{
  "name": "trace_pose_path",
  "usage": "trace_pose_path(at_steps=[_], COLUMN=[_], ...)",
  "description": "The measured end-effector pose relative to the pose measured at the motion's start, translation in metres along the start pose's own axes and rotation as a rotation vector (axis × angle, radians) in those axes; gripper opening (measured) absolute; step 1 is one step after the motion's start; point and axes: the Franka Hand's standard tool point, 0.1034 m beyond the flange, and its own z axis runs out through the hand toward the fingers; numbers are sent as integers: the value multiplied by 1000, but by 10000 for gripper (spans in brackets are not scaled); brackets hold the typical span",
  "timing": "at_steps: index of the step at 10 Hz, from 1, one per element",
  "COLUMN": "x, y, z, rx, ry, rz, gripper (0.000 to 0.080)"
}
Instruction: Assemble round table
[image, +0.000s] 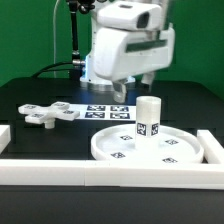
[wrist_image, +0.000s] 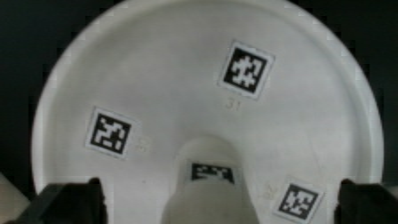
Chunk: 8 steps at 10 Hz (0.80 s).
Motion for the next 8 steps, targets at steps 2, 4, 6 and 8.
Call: trace_pose_path(at_steps=[2,4,6,8], x=[-7,-6,-10,-50], y=[2,1,4,26], z=[1,1,2,2], rx=[2,2,11,13], ry=[0,-1,6,32], rz=[2,0,2,120], gripper=[649,649,649,649])
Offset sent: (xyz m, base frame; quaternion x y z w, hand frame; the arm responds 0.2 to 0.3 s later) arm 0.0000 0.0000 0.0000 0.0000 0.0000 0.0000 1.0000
